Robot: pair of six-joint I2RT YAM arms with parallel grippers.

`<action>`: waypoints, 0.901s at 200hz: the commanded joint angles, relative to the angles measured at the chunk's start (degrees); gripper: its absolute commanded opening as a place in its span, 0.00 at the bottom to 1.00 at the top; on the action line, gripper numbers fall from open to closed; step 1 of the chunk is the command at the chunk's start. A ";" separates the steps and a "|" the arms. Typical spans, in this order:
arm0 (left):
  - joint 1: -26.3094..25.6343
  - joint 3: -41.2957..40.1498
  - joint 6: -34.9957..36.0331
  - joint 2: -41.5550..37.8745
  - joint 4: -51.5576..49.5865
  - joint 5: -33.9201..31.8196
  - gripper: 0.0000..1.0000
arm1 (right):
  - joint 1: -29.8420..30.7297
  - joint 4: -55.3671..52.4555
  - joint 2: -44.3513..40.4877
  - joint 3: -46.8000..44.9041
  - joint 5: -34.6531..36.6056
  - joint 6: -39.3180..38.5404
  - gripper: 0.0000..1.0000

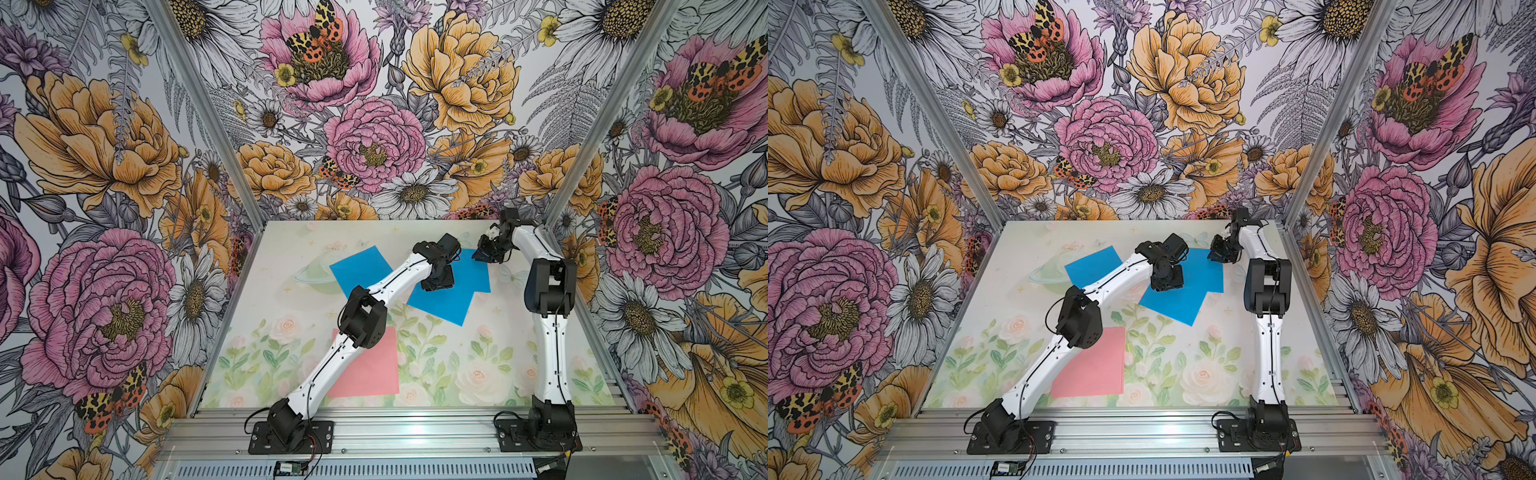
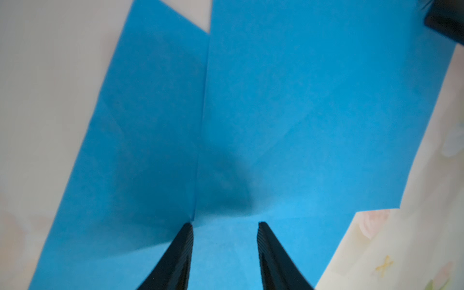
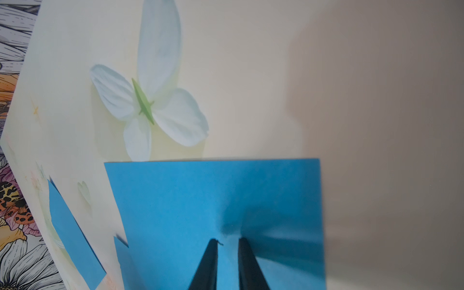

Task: Sort the scattered colored papers by color
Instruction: Pick up the colored paper from the center of the board.

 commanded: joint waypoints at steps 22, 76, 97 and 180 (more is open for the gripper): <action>-0.31 0.10 -3.24 5.16 0.35 -0.30 0.45 | 0.19 -2.02 0.69 -1.95 0.65 0.38 0.19; -0.83 -8.20 -16.32 2.18 0.39 -0.48 0.46 | 0.13 -2.01 0.52 -1.89 0.01 0.67 0.19; -1.29 -7.79 -21.95 3.04 0.49 0.96 0.46 | 0.13 -1.95 0.13 -1.93 -0.07 0.67 0.19; -2.50 -1.72 -28.82 7.45 1.16 3.38 0.47 | -0.20 -1.77 0.43 -1.93 -1.43 1.29 0.19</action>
